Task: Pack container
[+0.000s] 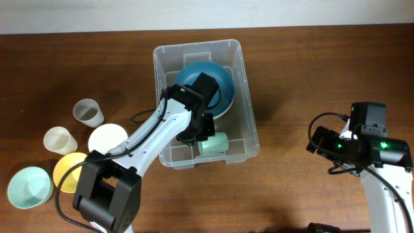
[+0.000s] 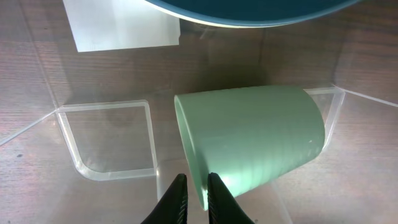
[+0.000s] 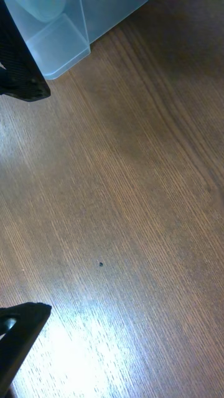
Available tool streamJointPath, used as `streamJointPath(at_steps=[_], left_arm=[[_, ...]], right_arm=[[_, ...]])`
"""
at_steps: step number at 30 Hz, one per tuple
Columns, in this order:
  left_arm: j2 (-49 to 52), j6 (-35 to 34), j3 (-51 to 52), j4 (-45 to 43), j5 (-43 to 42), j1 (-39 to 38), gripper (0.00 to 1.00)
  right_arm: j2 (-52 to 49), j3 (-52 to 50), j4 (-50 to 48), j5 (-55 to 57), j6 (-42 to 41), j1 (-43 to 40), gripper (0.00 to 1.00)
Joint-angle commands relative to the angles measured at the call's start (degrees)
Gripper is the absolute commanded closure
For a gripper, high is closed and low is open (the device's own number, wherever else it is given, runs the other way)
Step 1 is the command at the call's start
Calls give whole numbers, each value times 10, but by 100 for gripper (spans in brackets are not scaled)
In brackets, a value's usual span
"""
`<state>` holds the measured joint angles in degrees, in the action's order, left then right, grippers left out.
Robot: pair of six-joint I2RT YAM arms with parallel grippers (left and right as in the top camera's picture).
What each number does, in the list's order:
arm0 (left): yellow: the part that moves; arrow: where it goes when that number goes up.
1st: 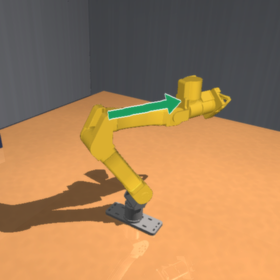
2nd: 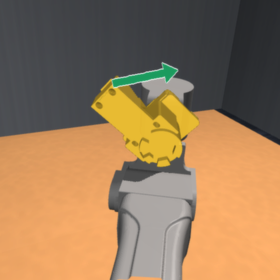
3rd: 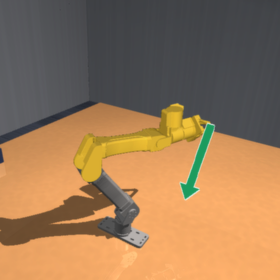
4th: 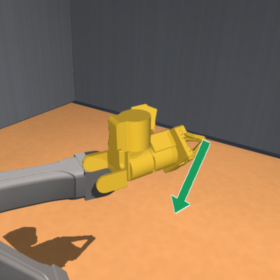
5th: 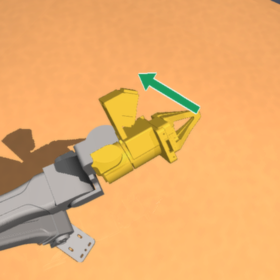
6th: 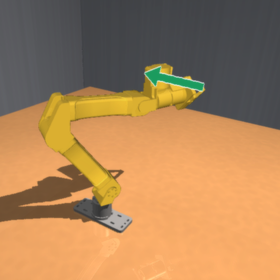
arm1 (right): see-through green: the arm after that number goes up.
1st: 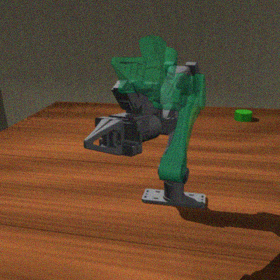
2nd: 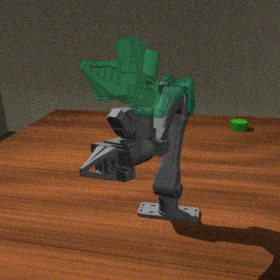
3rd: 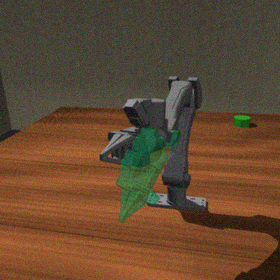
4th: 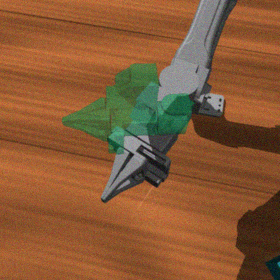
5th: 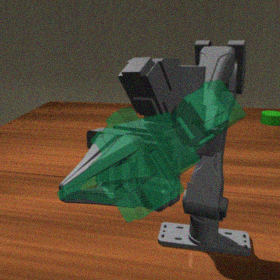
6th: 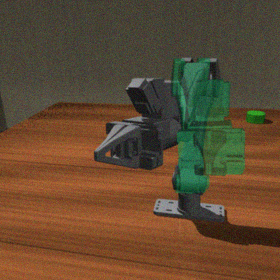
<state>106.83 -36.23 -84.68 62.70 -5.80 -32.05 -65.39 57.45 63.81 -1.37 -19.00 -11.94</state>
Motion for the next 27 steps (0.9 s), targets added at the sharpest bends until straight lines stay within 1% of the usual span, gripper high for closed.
streamJointPath(at_steps=[1,4,19,23,27], left_arm=[[-4,-5,3,-5,-9,2,87],[-3,-5,4,-11,-23,2,87],[-3,-5,37,-41,-37,-2,87],[-3,-5,43,-79,-72,-7,87],[-3,-3,44,-103,-80,-22,87]], right_arm=[[-1,-1,0,7,3,3,1],[-1,-1,0,7,3,3,1],[-1,-1,1,7,3,3,1],[-1,-1,2,7,3,3,1],[-1,-1,2,7,3,3,1]])
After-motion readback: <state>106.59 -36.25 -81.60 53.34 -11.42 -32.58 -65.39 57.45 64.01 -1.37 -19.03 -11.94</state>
